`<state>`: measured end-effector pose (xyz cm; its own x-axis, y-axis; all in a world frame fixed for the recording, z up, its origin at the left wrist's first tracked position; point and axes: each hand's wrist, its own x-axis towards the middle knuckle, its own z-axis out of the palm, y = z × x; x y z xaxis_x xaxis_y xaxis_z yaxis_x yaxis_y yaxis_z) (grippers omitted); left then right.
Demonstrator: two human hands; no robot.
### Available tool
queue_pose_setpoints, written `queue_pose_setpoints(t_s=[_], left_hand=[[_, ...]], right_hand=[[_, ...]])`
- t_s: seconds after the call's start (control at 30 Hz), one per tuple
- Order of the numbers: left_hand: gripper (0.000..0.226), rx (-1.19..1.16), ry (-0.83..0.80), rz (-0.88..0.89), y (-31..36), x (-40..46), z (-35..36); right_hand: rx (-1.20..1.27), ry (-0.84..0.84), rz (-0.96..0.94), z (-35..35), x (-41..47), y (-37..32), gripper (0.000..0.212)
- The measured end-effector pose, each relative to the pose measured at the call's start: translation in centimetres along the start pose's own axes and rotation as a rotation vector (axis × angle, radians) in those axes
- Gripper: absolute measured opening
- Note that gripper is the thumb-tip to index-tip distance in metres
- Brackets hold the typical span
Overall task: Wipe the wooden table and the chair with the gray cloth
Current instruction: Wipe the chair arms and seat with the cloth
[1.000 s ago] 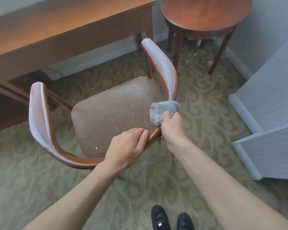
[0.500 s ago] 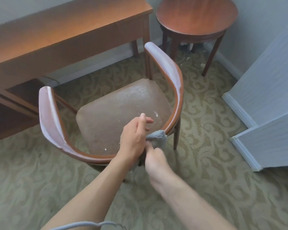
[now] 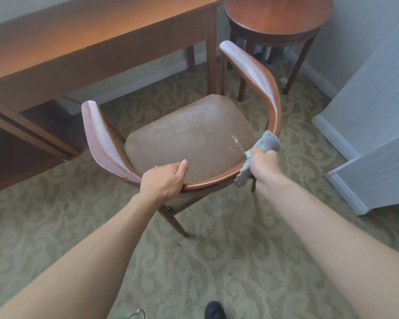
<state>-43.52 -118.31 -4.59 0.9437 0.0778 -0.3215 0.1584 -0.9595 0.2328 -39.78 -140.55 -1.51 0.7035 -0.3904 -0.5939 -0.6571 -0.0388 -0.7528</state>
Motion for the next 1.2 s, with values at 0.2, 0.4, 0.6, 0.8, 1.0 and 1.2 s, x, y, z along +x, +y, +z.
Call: queue_pose_setpoints(t_s=[0.2, 0.4, 0.6, 0.8, 1.0, 1.2], left_hand=[[0.054, 0.011, 0.043, 0.024, 0.1, 0.0, -0.1], [0.055, -0.001, 0.076, -0.001, -0.1, 0.1, 0.2], [0.056, -0.014, 0.076, -0.006, -0.2, 0.2, 0.4], [0.050, -0.036, 0.079, 0.057, -0.5, 0.3, 0.7], [0.046, -0.260, -0.095, 0.203, -1.7, 0.2, -0.2], [0.045, -0.036, -0.157, 0.401, -5.9, 1.5, -2.1]], right_hand=[[0.107, 0.108, -0.021, 0.8, 0.2, 0.6, 0.047], [0.262, 0.131, 0.008, 3.1, -1.8, 1.5, 0.049], [0.300, 0.191, 0.043, 5.9, -4.7, 3.3, 0.052], [0.346, 0.103, 0.093, 9.5, -8.4, 5.5, 0.060], [0.471, -0.107, 0.188, 14.0, -12.8, 8.0, 0.060], [0.246, 0.119, 0.053, 10.0, -10.8, 6.7, 0.066]])
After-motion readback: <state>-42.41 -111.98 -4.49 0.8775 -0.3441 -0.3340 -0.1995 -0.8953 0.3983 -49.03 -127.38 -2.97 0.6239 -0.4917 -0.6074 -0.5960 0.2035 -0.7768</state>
